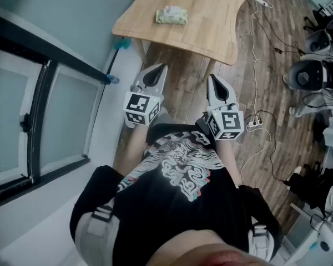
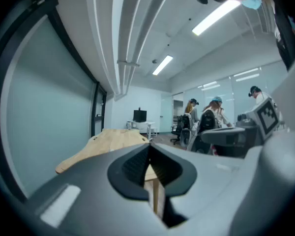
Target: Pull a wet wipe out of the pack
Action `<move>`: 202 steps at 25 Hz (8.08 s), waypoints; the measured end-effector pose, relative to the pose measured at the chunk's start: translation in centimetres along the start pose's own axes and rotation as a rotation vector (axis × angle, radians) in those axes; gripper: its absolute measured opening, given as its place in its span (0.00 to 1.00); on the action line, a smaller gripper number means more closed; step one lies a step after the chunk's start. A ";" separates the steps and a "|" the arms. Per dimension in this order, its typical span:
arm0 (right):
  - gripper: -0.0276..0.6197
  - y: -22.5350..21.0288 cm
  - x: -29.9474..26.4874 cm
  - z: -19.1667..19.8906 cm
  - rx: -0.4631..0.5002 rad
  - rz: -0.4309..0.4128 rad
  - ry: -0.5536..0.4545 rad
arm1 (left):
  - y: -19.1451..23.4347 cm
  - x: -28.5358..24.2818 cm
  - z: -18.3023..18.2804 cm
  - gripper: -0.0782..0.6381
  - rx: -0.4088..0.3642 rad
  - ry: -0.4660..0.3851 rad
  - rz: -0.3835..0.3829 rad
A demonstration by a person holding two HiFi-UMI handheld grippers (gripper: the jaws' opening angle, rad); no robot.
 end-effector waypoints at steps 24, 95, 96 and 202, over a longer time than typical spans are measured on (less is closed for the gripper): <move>0.04 -0.3 0.3 0.4 -0.038 0.007 0.000 | 0.0 2.9 0.0 0.09 -0.016 0.001 -0.071; 0.04 -12.2 -40.7 4.5 0.048 -0.017 0.234 | 29.8 -30.5 3.8 0.09 -0.023 0.172 0.008; 0.04 -12.3 -40.9 4.8 0.053 -0.022 0.238 | 29.8 -30.6 4.0 0.09 -0.026 0.176 0.006; 0.05 -12.6 -55.3 15.9 0.125 -0.390 0.506 | 31.6 -39.7 13.7 0.09 0.044 0.362 0.110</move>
Point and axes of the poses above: the fingertips, and each gripper's own axes: x backward along the fingers, y to its left, z out of its underside, the point moved 7 cm from there along x, backward along the fingers, and after that the axes turned 1 degree about x, right-handed, at the moved point
